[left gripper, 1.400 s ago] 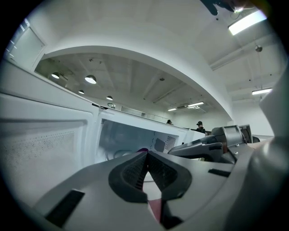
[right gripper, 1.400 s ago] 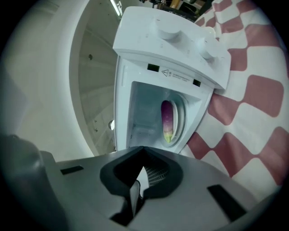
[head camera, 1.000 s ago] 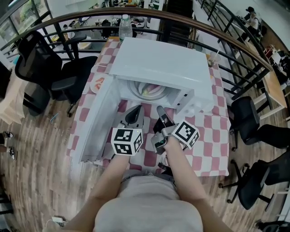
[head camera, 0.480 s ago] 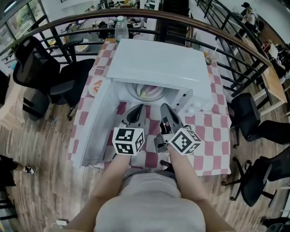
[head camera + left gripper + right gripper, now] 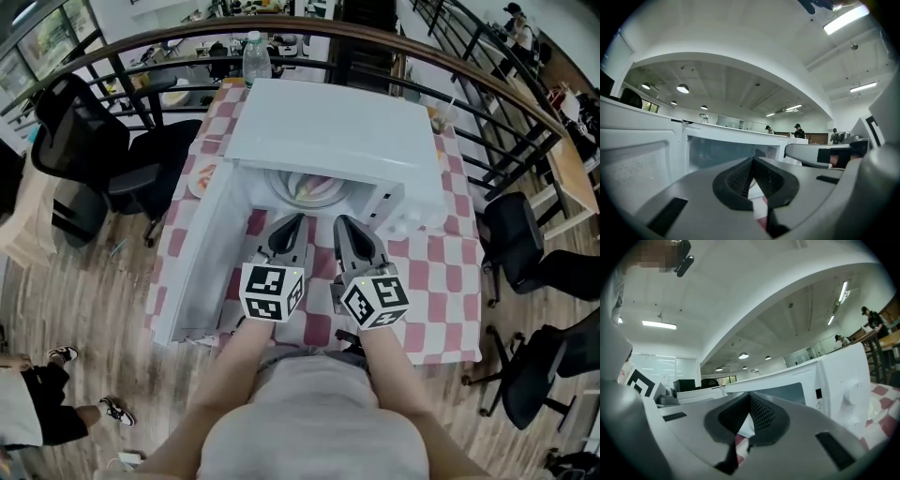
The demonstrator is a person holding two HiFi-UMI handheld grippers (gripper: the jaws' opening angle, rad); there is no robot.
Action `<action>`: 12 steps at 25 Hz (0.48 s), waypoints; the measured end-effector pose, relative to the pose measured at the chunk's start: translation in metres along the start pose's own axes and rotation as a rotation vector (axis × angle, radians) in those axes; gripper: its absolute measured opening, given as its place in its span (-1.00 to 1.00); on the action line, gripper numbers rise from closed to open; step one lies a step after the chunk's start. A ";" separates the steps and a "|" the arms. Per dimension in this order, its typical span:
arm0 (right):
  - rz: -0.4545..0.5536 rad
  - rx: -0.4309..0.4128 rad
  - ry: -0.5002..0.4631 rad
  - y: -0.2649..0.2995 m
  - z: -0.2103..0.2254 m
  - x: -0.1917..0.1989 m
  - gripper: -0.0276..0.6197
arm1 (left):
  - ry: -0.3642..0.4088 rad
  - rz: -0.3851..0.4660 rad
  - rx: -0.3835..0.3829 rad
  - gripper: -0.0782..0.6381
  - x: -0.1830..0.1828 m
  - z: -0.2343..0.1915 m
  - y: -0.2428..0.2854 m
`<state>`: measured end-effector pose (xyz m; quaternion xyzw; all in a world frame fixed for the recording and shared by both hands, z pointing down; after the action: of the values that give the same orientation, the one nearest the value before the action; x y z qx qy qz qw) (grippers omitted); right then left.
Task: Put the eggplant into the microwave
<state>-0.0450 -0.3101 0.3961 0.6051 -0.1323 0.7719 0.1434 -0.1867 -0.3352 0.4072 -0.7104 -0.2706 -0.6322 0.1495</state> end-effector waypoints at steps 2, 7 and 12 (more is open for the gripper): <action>-0.002 0.002 -0.028 0.000 -0.002 0.000 -0.84 | 0.007 0.007 -0.002 -0.77 -0.001 -0.001 -0.001; -0.013 0.000 -0.063 -0.004 -0.005 0.003 -0.84 | 0.055 0.026 0.005 -0.77 -0.004 0.004 -0.003; -0.027 -0.015 -0.096 -0.004 -0.010 0.003 -0.84 | 0.080 0.041 0.019 -0.77 -0.007 0.009 -0.003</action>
<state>-0.0528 -0.3024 0.3972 0.6422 -0.1365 0.7389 0.1519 -0.1812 -0.3289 0.3988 -0.6884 -0.2560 -0.6543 0.1798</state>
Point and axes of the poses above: the fingertips, and each gripper's own axes: y forward along the fingers, z to its right, x out of its underside, the point moved 7 cm from there along -y, backward along the fingers, and after that the axes turned 1 degree about x, right-handed, at the moved point
